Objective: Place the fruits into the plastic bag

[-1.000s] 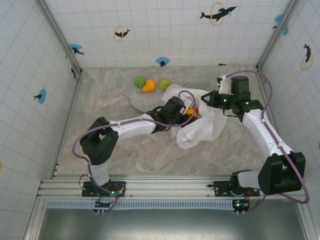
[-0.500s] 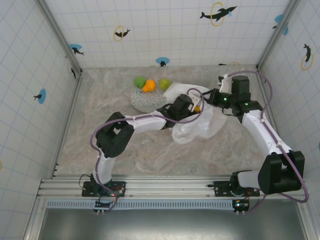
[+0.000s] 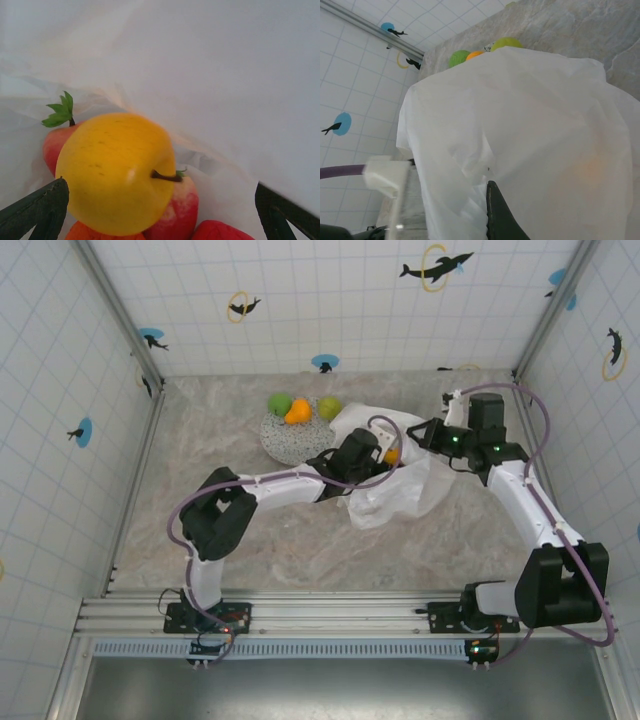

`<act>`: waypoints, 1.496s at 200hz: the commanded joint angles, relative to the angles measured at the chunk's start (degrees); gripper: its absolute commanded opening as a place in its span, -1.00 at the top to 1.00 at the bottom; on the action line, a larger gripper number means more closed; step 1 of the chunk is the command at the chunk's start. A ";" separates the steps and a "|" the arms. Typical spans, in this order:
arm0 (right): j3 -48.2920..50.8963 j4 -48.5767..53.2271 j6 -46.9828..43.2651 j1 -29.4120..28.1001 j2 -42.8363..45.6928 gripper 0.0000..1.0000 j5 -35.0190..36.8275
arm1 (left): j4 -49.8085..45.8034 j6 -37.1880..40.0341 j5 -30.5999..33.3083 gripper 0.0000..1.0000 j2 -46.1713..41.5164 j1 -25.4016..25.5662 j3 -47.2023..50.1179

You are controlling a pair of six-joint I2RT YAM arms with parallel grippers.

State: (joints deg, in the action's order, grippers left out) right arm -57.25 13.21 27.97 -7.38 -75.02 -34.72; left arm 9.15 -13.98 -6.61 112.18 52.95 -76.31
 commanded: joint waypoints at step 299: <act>2.59 -1.85 -1.92 0.54 0.86 1.00 0.40 | -6.70 -12.56 2.02 -0.89 -28.04 -34.81 15.09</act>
State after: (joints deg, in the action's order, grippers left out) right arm -54.81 13.52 26.15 -6.04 -74.81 -34.44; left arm 5.41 -24.73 -6.35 79.64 20.95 -56.71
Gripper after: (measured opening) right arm 0.044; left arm 0.944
